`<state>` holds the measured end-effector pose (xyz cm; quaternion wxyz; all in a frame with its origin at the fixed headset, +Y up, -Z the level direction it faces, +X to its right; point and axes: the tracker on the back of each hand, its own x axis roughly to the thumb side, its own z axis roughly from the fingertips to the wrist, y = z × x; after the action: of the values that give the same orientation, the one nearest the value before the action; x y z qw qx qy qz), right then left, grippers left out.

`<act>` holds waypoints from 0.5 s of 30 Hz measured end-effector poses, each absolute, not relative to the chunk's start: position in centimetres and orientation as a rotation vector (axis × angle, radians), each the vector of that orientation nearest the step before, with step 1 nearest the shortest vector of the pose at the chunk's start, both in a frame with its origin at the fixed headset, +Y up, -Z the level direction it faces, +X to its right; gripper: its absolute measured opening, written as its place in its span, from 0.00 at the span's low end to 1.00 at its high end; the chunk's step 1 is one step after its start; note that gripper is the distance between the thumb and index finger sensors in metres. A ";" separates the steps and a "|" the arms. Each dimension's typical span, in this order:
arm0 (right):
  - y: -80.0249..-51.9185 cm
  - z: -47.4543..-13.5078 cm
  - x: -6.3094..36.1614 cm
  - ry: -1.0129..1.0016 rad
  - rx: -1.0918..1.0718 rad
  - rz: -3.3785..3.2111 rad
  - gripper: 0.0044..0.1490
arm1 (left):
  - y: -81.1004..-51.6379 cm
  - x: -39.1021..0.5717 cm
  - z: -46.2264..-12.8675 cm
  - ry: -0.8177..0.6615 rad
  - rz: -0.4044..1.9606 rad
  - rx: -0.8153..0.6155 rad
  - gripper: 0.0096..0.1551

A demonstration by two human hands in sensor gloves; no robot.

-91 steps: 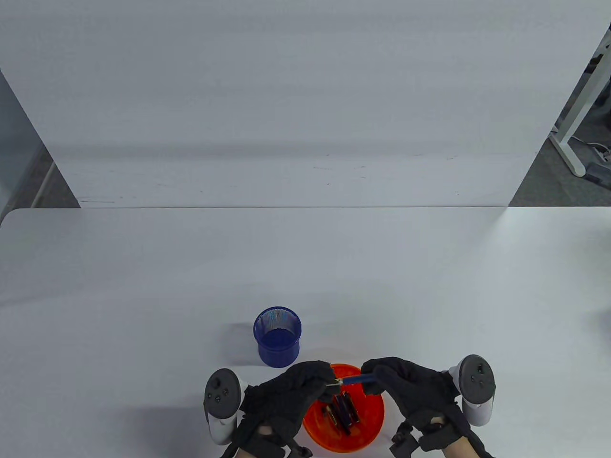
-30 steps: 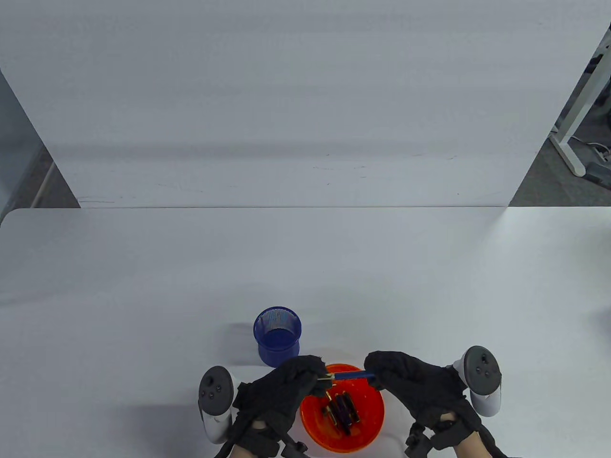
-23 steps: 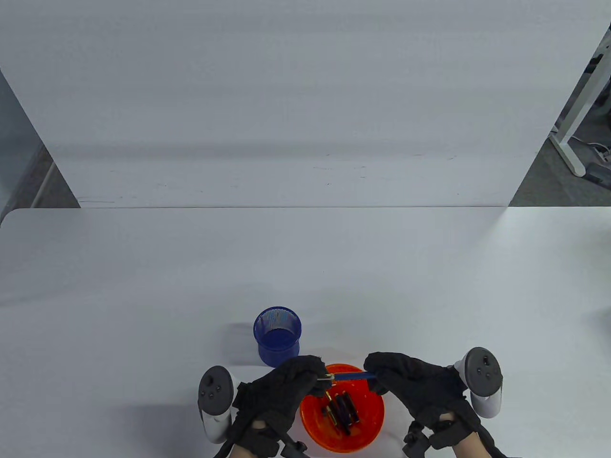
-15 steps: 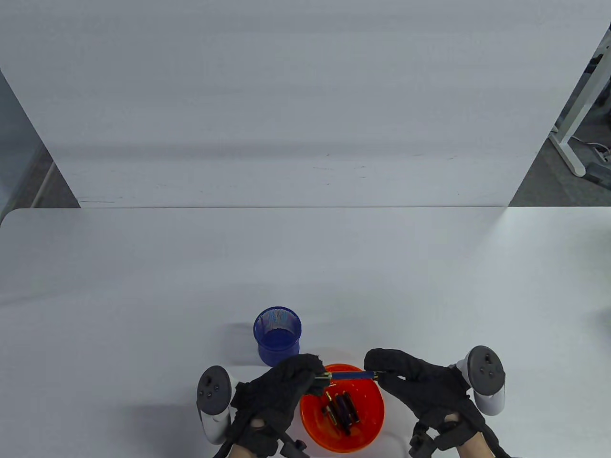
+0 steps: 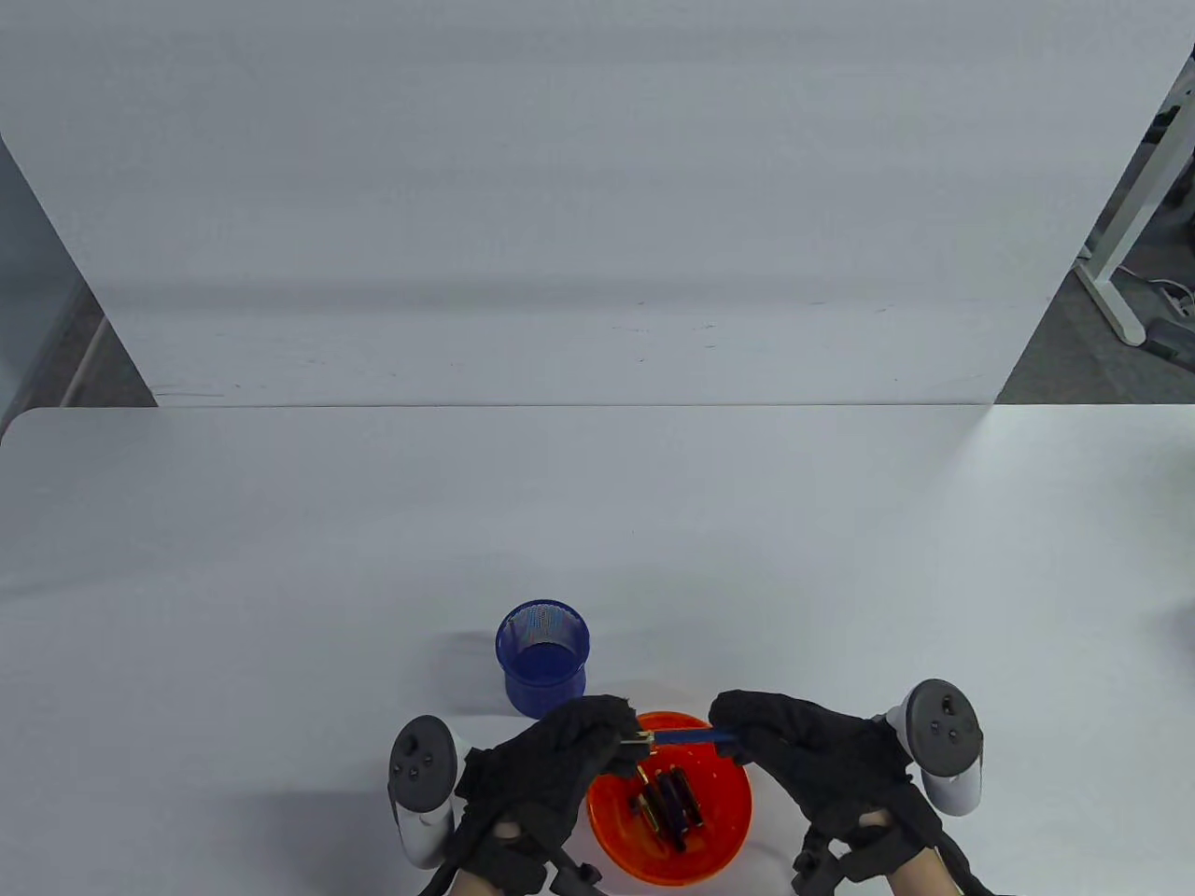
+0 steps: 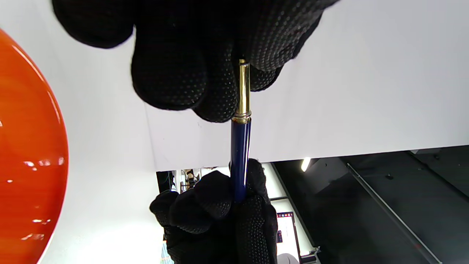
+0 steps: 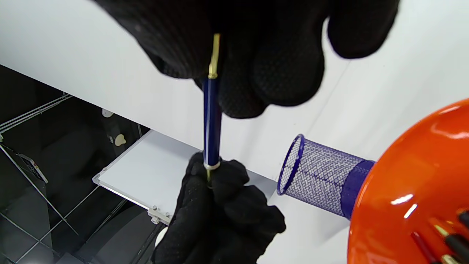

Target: Assemble fountain pens from components

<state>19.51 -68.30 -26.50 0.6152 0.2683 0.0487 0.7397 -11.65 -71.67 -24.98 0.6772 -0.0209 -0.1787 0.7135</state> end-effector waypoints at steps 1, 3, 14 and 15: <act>-68.3 -26.5 19.5 0.112 0.616 1.704 0.27 | -71.6 -11.6 -25.0 -0.405 1.589 -0.044 0.20; -68.3 -26.5 19.5 0.121 0.618 1.711 0.27 | -71.7 -11.7 -25.0 -0.397 1.592 -0.053 0.20; -67.8 -26.2 19.4 0.125 0.662 1.725 0.23 | -71.7 -11.7 -25.0 -0.391 1.607 -0.048 0.20; -67.9 -26.2 19.4 0.119 0.657 1.727 0.23 | -71.7 -11.7 -24.9 -0.387 1.619 -0.049 0.20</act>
<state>19.36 -67.85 -26.24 0.6012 0.2837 0.0515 0.7452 -11.67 -71.70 -24.92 0.6728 -0.0217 -0.1720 0.7192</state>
